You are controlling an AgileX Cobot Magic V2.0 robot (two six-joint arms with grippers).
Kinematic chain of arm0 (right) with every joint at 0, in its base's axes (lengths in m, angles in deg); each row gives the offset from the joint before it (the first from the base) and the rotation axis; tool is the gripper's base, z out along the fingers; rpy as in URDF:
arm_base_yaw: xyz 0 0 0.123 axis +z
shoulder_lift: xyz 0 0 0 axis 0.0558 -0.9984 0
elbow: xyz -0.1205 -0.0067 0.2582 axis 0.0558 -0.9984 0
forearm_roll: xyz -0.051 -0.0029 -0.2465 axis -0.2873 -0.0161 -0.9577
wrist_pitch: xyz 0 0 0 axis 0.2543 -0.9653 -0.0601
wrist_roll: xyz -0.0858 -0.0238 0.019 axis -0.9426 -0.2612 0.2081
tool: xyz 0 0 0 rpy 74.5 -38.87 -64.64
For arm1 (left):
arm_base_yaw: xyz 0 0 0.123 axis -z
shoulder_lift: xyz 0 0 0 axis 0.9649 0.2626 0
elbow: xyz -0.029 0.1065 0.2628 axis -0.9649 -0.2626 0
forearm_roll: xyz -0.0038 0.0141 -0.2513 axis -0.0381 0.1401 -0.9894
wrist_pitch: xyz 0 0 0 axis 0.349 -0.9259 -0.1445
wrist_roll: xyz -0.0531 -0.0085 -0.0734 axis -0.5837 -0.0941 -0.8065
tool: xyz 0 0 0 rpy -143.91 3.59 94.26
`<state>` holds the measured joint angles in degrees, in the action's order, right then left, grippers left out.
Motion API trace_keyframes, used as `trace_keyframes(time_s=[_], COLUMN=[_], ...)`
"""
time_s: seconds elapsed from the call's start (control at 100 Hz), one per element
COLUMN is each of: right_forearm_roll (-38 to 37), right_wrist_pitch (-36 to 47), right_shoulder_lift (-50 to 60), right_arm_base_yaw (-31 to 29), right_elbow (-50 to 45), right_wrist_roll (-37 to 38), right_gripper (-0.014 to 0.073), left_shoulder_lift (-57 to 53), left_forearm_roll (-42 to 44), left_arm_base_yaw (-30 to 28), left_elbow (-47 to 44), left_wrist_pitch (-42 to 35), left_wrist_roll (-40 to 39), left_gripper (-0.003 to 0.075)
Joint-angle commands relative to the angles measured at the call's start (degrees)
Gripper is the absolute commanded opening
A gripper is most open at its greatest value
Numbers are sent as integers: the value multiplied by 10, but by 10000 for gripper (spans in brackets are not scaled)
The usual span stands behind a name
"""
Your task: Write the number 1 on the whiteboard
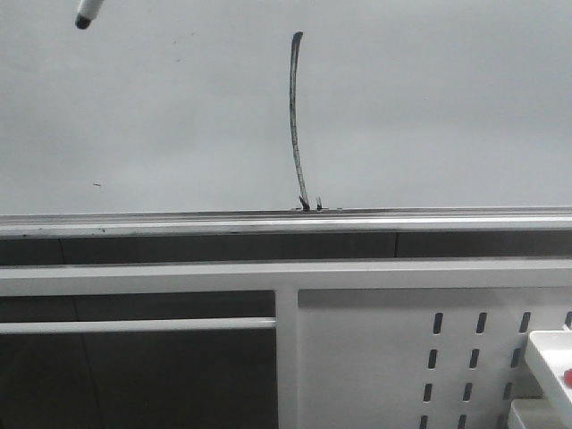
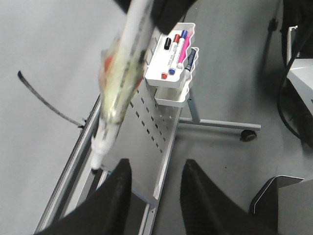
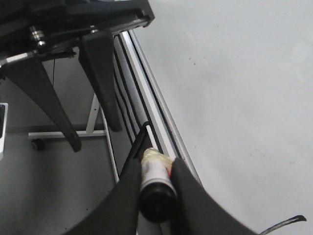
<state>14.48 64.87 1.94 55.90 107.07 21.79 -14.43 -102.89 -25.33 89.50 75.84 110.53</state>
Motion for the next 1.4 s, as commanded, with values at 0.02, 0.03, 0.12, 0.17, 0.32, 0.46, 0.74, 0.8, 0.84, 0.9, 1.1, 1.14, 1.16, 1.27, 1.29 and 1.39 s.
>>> trace_keyframes(time_s=[0.02, 0.03, 0.12, 0.17, 0.32, 0.46, 0.74, 0.8, 0.84, 0.9, 1.1, 1.14, 1.16, 1.27, 1.29, 1.39], right_forearm_roll=[2, 2, 3, 3, 3, 3, 3, 3, 3, 3, 3, 3, 3, 3, 3, 3], right_wrist_pitch=[13, 10, 7, 7, 9, 11, 9, 7, 6, 6, 7, 7, 7, 7, 7, 4], right_shoulder_lift=[-6, -6, -8, -8, -8, -8, -8, -8, -8, -8, -8, -8, -8, -8, -8, -8], right_arm_base_yaw=[2, 2, 2, 2, 2, 2, 2, 2, 2, 2, 2, 2, 2, 2, 2, 2], right_elbow=[29, 30, 29, 29, 29, 29, 29, 29, 29, 29, 29, 29, 29, 29, 29, 29], right_wrist_roll=[0, 0, 0, 0, 0, 0, 0, 0, 0, 0, 0, 0, 0, 0, 0, 0], right_gripper=[-72, -72, -72, -72, -72, -72, -72, -72, -72, -72, -72, -72, -72, -72, -72, -72], left_shoulder_lift=[21, 22, 28, 28, 36, 52, 78, 78, 78, 78, 91, 96, 97, 107, 108, 112], left_forearm_roll=[-15, -15, -17, -17, -19, -21, -21, -21, -21, -19, -14, -14, -14, -14, -14, -13], left_arm_base_yaw=[20, 21, 22, 22, 22, 22, 22, 22, 22, 22, 22, 22, 22, 22, 22, 22], left_elbow=[38, 38, 42, 42, 42, 42, 43, 43, 43, 43, 43, 43, 43, 43, 43, 43], left_wrist_pitch=[-56, -59, -80, -83, -84, -86, -109, -118, -126, -133, -135, -135, -135, -134, -134, -134], left_wrist_roll=[5, 5, 5, 5, 5, 5, 6, 6, 6, 7, 7, 7, 7, 7, 7, 7], left_gripper=[230, 230, 230, 229, 214, 186, 187, 187, 187, 187, 187, 187, 187, 187, 187, 187])
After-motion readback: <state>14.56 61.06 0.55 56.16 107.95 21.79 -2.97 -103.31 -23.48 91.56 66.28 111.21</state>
